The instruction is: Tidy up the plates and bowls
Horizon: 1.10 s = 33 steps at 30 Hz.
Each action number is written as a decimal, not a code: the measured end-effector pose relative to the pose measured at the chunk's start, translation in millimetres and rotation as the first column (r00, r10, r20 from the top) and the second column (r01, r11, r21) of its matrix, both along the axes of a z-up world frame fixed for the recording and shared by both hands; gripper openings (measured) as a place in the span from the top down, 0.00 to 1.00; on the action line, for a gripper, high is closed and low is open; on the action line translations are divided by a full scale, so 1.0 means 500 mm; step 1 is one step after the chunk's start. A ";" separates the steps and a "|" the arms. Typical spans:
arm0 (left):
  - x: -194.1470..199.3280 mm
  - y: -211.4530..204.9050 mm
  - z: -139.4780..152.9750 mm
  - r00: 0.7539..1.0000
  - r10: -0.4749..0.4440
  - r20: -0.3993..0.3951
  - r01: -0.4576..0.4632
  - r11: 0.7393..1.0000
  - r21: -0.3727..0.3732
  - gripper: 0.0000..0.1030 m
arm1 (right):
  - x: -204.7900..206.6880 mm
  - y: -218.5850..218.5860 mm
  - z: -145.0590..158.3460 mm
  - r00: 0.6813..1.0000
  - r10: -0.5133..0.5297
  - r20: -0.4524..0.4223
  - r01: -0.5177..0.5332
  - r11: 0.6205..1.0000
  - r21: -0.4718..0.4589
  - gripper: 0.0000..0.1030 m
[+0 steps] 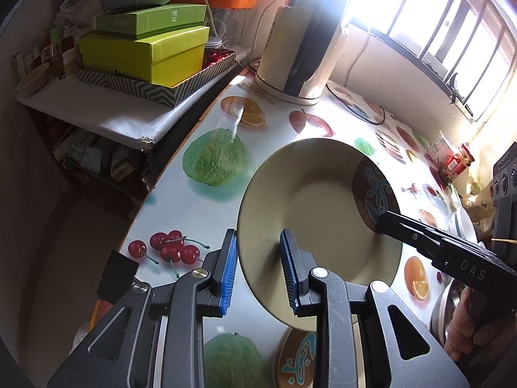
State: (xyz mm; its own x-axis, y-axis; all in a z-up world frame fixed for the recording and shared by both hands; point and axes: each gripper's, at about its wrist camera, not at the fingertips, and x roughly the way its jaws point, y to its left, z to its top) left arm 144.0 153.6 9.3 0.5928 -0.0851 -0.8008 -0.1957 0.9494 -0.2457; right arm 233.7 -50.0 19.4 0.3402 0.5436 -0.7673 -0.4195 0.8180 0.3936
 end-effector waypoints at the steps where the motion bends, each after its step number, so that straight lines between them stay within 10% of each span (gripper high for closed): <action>1: -0.004 -0.004 0.000 1.000 -0.003 0.001 0.003 1.000 0.000 0.73 | -0.005 -0.005 0.001 1.000 -0.001 -0.001 0.001 1.000 0.001 0.80; 33: -0.125 -0.105 -0.014 0.997 -0.078 -0.012 0.078 0.997 0.006 0.73 | -0.160 -0.120 -0.009 0.997 -0.080 -0.023 0.081 0.997 0.020 0.80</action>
State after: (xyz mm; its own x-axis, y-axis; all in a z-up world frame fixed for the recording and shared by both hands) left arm 81.8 101.1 2.4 0.5752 -0.1256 -0.8083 -0.1234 0.9635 -0.2374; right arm 153.8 -110.0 14.9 0.3661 0.5309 -0.7643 -0.3436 0.8404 0.4192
